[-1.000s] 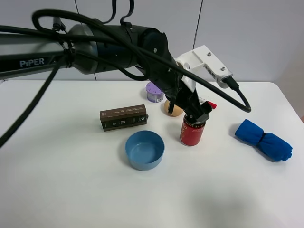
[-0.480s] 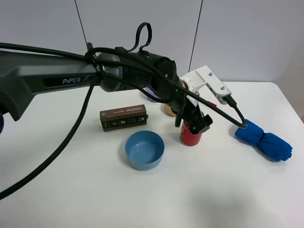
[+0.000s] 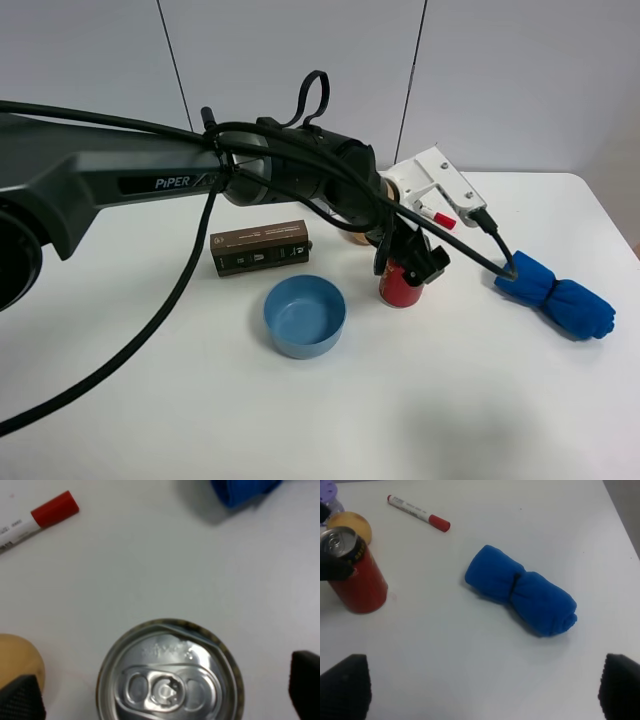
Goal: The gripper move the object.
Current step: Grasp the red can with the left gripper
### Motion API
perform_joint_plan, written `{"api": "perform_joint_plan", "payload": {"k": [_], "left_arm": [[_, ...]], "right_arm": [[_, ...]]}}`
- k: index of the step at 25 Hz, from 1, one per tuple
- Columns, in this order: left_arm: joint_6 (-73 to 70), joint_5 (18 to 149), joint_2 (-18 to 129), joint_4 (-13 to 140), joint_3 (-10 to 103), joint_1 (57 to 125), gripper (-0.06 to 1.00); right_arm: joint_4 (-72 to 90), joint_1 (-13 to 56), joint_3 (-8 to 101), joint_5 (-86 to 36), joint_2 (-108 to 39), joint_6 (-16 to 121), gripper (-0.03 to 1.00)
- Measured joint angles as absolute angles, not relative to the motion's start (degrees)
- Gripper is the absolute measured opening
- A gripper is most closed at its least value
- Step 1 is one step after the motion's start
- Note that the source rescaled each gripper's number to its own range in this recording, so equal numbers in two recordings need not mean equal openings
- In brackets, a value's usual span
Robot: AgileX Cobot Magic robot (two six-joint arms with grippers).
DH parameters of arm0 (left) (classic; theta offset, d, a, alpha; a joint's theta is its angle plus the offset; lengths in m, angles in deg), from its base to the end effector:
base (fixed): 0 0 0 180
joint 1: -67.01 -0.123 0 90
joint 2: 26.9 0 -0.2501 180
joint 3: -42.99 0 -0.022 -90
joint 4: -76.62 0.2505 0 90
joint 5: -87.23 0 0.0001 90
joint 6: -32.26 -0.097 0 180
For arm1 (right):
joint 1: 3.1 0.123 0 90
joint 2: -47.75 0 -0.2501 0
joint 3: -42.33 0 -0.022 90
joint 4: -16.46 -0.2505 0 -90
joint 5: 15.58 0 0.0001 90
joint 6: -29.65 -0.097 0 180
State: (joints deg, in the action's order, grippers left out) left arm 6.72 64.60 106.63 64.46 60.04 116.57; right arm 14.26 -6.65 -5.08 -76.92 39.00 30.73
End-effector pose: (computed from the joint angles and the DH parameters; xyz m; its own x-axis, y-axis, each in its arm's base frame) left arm 0.2989 -0.3629 0.1397 -0.2760 0.7032 -0.6552 0.8890 0.4460 0.1041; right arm 0.0347 0.0011 0.2740 -0.4606 0.0281 -0.8872 0.0319 0.9994 0.0152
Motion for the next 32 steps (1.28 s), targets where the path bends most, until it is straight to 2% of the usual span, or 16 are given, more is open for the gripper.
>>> {"api": "perform_joint_plan", "payload": {"k": [25, 27, 28, 30, 31, 32], "left_arm": [[6.73, 65.20, 115.42, 64.52, 66.94, 116.59, 0.99], [6.73, 64.56, 115.42, 64.52, 66.98, 116.59, 0.86], [6.73, 64.50, 115.42, 64.52, 66.98, 116.59, 0.72], [6.73, 64.50, 115.42, 64.52, 67.01, 116.59, 0.37], [6.73, 64.35, 115.42, 64.44, 67.06, 116.59, 0.14], [6.67, 64.17, 115.42, 64.43, 67.10, 116.59, 0.00]], "right_arm": [[14.26, -6.65, -5.08, -76.92, 39.00, 30.73, 1.00], [14.26, -6.65, -5.08, -76.92, 39.00, 30.73, 1.00], [14.26, -6.65, -5.08, -76.92, 39.00, 30.73, 1.00], [14.26, -6.65, -5.08, -76.92, 39.00, 30.73, 1.00], [14.26, -6.65, -5.08, -76.92, 39.00, 30.73, 1.00], [14.26, -6.65, -5.08, -76.92, 39.00, 30.73, 1.00]]}}
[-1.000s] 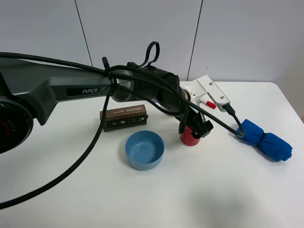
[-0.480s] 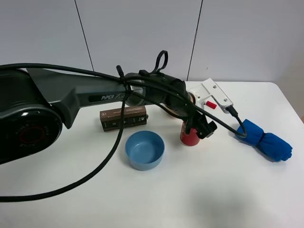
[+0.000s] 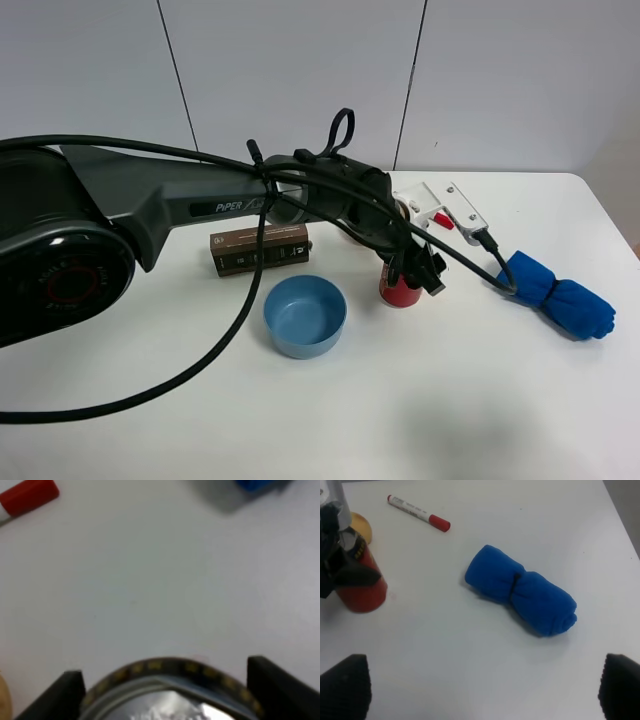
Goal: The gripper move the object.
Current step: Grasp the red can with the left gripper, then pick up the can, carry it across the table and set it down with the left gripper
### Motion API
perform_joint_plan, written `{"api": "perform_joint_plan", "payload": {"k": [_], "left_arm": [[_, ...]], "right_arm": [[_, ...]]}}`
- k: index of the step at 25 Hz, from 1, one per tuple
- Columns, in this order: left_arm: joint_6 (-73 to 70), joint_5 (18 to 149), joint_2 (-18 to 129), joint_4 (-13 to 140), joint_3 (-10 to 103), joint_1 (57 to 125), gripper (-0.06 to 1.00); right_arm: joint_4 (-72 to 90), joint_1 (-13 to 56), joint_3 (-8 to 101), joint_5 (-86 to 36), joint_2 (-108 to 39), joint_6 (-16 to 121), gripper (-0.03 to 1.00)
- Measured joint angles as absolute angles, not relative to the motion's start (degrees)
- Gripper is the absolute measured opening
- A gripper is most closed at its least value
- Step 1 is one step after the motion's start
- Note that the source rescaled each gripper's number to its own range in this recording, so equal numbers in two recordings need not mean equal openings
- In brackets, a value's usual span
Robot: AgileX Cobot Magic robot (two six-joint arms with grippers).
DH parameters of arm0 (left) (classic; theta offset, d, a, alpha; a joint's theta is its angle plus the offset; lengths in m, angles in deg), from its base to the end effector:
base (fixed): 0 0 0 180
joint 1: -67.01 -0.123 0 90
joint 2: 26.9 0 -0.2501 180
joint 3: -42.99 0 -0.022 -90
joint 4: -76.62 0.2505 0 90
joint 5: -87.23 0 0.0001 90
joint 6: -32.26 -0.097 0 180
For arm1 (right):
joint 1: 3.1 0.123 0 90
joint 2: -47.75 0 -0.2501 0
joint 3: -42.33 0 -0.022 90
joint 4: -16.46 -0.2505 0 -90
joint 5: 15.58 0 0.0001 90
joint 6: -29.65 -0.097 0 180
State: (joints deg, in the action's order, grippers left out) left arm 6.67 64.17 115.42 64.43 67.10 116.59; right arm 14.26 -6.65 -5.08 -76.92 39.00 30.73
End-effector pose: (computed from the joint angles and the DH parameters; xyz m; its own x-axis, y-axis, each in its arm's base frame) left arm 0.3117 -0.3783 0.1019 -0.2904 0.7219 -0.6282 0.8924 0.4412 0.0945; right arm 0.0347 0.0011 0.2740 -0.4606 0.0281 -0.8872 0.0319 0.9994 0.0152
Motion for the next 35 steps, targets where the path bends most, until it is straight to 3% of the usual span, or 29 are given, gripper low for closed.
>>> {"api": "perform_joint_plan", "payload": {"k": [8, 13, 23, 35], "left_arm": [[6.67, 61.54, 115.24, 64.43, 67.35, 116.59, 0.01], [7.30, 52.42, 112.78, 64.66, 68.12, 116.59, 0.01], [8.59, 42.37, 98.14, 66.69, 71.82, 116.23, 0.01], [13.50, 30.83, 92.08, 72.75, 71.76, 105.50, 0.01]], "right_arm": [[14.26, -6.65, -5.08, -76.92, 39.00, 30.73, 1.00], [14.26, -6.65, -5.08, -76.92, 39.00, 30.73, 1.00], [14.28, -6.65, -5.08, -76.92, 39.00, 30.73, 1.00], [14.28, -6.65, -5.08, -76.92, 39.00, 30.73, 1.00]]}}
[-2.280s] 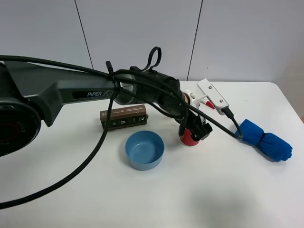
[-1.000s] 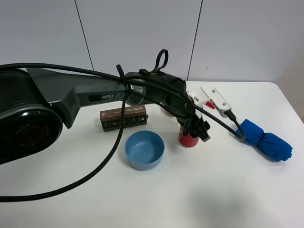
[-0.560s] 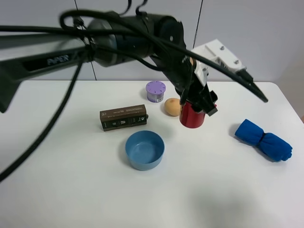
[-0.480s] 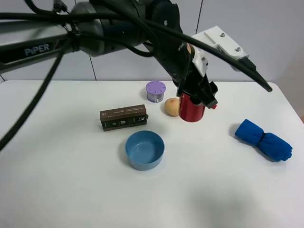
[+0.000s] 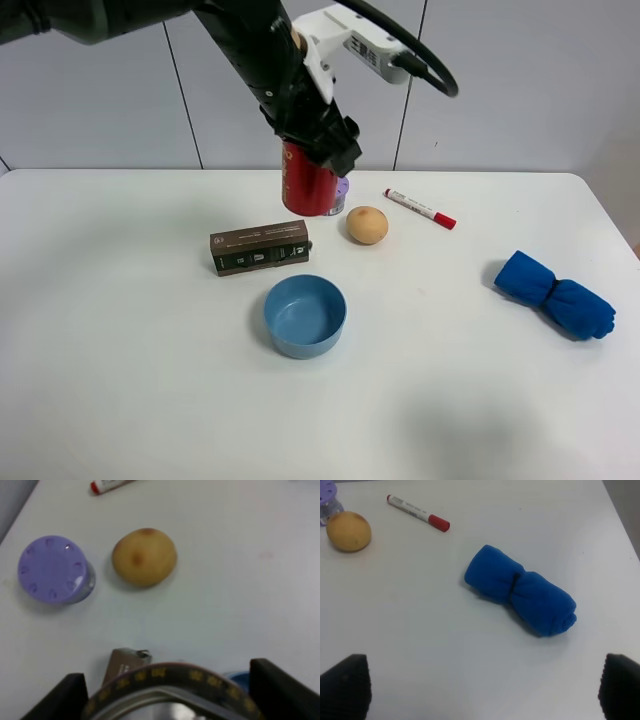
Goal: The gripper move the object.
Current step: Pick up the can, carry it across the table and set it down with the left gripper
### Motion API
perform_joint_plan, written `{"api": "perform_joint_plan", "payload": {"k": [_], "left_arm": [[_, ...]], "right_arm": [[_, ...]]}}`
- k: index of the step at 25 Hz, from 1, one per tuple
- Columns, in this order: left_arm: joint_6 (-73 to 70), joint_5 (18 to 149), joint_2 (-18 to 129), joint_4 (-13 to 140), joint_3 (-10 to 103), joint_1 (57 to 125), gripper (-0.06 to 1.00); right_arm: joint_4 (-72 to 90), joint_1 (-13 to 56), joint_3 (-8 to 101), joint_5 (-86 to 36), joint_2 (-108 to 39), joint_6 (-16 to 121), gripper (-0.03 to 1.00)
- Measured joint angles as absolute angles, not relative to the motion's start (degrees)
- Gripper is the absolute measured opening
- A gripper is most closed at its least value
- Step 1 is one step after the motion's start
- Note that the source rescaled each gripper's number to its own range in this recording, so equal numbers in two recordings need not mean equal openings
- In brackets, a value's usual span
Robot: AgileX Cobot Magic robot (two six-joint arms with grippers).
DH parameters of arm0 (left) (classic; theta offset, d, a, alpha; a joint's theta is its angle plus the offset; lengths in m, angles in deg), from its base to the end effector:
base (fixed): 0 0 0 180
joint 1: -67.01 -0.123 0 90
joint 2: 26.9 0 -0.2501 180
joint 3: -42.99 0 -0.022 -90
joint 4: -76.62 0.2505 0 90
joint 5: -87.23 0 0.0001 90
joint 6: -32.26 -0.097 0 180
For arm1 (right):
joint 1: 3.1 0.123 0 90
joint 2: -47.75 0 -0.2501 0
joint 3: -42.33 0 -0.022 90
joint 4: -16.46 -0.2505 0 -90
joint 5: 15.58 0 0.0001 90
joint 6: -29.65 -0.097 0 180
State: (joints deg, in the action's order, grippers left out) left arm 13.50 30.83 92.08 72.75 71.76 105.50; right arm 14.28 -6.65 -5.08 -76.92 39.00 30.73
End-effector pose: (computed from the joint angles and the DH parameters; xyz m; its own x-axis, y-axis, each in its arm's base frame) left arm 0.3293 -0.2688 0.2820 -0.4412 0.7156 -0.5416 0.8054 0.5819 0.1127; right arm 0.0347 0.0011 0.2740 -0.4606 0.0280 -0.8872 0.0321 0.9994 0.0149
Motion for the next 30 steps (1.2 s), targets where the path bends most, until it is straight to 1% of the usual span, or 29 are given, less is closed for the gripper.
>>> {"api": "perform_joint_plan", "payload": {"k": [8, 10, 12, 17, 21, 26, 30], "left_arm": [[13.50, 32.83, 90.51, 72.95, 71.71, 95.80, 0.01], [12.96, 34.70, 90.20, 72.95, 70.23, 93.86, 0.01], [12.35, 38.93, 89.27, 72.95, 66.60, 92.18, 0.01], [11.64, 53.16, 86.49, 72.02, 52.59, 87.70, 0.01], [11.58, 59.87, 85.03, 71.49, 43.50, 83.63, 0.01], [11.58, 68.91, 84.92, 71.54, 36.63, 78.83, 0.01], [11.58, 75.64, 84.92, 71.54, 33.64, 77.22, 0.01]], "right_arm": [[14.33, -6.65, -5.08, -76.92, 39.00, 30.73, 1.00], [14.33, -6.65, -5.08, -76.92, 39.00, 30.73, 1.00], [14.33, -6.65, -5.08, -76.92, 39.00, 30.73, 1.00], [14.33, -6.65, -5.08, -76.92, 39.00, 30.73, 1.00], [14.33, -6.65, -5.08, -76.92, 39.00, 30.73, 1.00], [14.33, -6.65, -5.08, -76.92, 39.00, 30.73, 1.00], [14.33, -6.65, -5.08, -76.92, 39.00, 30.73, 1.00]]}}
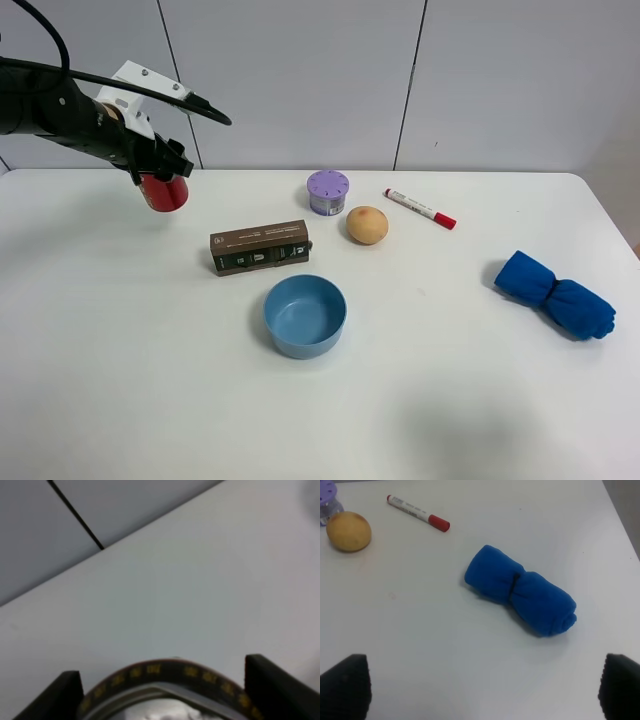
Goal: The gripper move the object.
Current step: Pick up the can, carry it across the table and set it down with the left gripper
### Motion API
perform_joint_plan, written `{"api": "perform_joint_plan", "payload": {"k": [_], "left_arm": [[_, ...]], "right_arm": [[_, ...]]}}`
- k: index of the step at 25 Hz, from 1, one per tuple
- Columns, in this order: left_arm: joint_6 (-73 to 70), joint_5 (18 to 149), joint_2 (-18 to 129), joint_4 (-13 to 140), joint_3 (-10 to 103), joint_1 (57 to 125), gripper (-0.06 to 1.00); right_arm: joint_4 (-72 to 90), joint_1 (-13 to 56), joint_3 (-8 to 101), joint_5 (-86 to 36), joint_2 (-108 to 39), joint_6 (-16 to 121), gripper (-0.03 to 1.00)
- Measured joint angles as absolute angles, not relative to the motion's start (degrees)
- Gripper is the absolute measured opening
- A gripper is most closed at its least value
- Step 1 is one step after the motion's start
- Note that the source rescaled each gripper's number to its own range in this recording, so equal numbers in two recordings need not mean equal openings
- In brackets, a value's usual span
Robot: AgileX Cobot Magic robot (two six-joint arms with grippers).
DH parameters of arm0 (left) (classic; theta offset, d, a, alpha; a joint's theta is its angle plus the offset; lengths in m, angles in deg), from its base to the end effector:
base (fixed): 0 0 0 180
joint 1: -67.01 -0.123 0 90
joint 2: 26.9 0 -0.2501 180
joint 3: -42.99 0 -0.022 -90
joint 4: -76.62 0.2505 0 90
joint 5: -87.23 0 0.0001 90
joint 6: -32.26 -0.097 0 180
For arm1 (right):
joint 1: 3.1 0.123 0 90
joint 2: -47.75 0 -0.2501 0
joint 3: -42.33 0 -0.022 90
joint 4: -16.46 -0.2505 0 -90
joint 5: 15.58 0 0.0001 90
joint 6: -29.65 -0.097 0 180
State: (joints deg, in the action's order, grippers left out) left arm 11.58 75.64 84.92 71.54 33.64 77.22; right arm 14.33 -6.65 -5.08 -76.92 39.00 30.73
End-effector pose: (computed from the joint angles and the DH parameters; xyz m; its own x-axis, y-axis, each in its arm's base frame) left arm 0.3834 -0.0708 0.1785 -0.5913 0.3815 -0.7106 0.3637 0.9125 0.1872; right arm 0.0347 0.0010 0.2740 -0.4606 0.0276 -0.8872 0.0325 0.9994 0.0142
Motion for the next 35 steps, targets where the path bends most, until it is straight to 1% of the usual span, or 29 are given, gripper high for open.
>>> {"api": "perform_joint_plan", "payload": {"k": [4, 12, 35], "left_arm": [[11.63, 78.28, 85.64, 71.49, 32.75, 77.22, 0.01], [11.63, 78.35, 90.97, 71.60, 32.57, 77.22, 0.01], [11.80, 79.98, 95.97, 72.07, 32.74, 77.22, 0.01]], "right_arm": [[14.33, -6.65, -5.08, -76.92, 39.00, 30.73, 1.00], [14.33, -6.65, -5.08, -76.92, 39.00, 30.73, 1.00], [14.33, -6.65, -5.08, -76.92, 39.00, 30.73, 1.00]]}}
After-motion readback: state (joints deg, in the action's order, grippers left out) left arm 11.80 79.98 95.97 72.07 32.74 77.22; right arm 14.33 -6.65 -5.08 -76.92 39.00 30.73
